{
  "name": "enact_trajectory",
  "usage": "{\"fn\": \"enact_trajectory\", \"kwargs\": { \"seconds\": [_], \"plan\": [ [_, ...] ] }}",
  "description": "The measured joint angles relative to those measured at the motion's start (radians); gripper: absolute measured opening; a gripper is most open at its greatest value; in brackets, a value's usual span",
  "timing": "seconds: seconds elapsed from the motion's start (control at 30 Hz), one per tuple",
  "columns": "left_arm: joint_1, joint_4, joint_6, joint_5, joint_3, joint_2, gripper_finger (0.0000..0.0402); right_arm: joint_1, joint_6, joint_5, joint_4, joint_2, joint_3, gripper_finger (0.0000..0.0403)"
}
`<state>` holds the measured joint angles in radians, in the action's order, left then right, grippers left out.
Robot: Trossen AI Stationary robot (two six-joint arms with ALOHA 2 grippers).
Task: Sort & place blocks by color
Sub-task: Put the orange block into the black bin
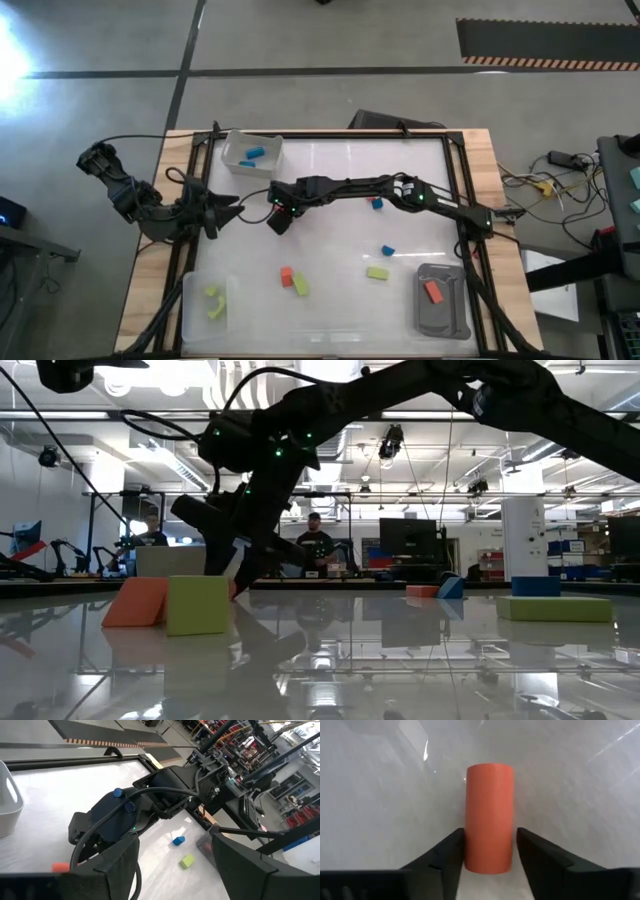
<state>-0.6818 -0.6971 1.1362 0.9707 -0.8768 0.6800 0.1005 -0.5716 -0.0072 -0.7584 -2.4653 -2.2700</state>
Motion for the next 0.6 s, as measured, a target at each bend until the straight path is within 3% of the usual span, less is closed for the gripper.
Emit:
{"fn": "enact_trajectory", "kwargs": {
  "seconds": [0.13, 0.33, 0.6],
  "plan": [
    [0.0, 0.0, 0.0, 0.004, 0.0, 0.0, 0.0233, 0.001, 0.008, -0.018, -0.001, 0.0, 0.001, 0.0118],
    [0.001, 0.0, -0.021, 0.011, 0.0, 0.0, 0.0233, -0.003, 0.041, -0.091, -0.164, 0.074, 0.003, 0.0117],
    [0.002, 0.001, -0.056, 0.019, -0.002, -0.009, 0.0233, -0.034, -0.065, -0.264, -0.534, 0.343, 0.003, 0.0117]
  ]
}}
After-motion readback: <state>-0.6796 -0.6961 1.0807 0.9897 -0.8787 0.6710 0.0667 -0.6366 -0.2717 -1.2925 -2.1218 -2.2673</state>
